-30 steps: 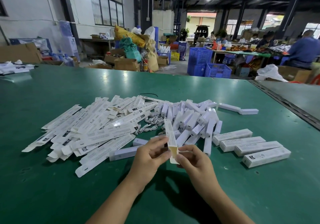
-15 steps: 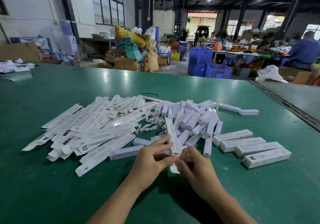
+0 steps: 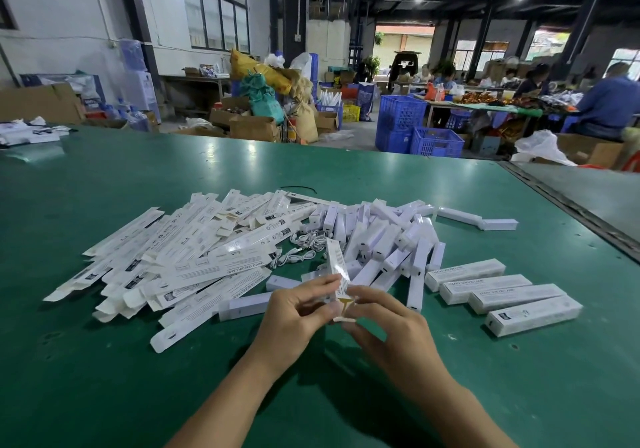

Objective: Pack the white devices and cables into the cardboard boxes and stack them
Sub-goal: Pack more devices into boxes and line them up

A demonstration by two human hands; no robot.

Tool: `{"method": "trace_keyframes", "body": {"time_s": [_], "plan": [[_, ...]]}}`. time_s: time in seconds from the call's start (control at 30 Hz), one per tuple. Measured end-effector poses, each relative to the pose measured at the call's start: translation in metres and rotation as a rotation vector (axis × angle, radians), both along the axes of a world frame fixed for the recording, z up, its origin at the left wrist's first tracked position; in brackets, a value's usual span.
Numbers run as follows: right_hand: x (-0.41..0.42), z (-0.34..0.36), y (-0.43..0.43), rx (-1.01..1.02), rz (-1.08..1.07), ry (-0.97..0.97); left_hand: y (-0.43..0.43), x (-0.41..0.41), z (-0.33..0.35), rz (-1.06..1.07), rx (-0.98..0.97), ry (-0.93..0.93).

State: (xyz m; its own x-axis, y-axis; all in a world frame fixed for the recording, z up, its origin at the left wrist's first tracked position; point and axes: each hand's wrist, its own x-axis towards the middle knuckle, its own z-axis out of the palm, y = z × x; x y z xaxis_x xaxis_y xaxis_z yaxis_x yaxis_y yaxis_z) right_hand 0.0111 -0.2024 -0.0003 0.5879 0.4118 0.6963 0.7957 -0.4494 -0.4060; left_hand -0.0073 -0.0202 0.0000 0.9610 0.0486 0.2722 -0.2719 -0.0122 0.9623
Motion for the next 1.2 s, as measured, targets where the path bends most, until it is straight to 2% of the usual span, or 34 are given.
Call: {"method": "trace_keyframes", "body": {"time_s": [0.2,0.37,0.5,0.63,1.07,1.13,1.2], "plan": [[-0.003,-0.002,0.006,0.126,-0.128,0.138,-0.004,-0.004,0.000,-0.033,-0.039,-0.004],[0.000,-0.004,0.007,0.111,-0.137,-0.050,-0.005,-0.002,-0.002,-0.031,-0.066,-0.005],[0.000,-0.002,0.006,0.123,-0.127,-0.104,-0.005,-0.002,-0.003,-0.027,-0.076,-0.008],[0.001,-0.003,0.004,0.074,-0.122,-0.118,-0.003,-0.004,-0.003,-0.005,0.018,-0.016],[0.008,-0.005,-0.001,0.127,-0.050,-0.041,-0.001,-0.002,-0.002,0.013,0.187,-0.052],[0.006,-0.003,-0.001,0.198,-0.016,0.021,0.000,-0.004,0.001,0.004,0.194,-0.067],[0.004,0.000,-0.001,0.277,0.021,0.185,-0.001,-0.005,0.003,-0.009,0.192,-0.072]]}}
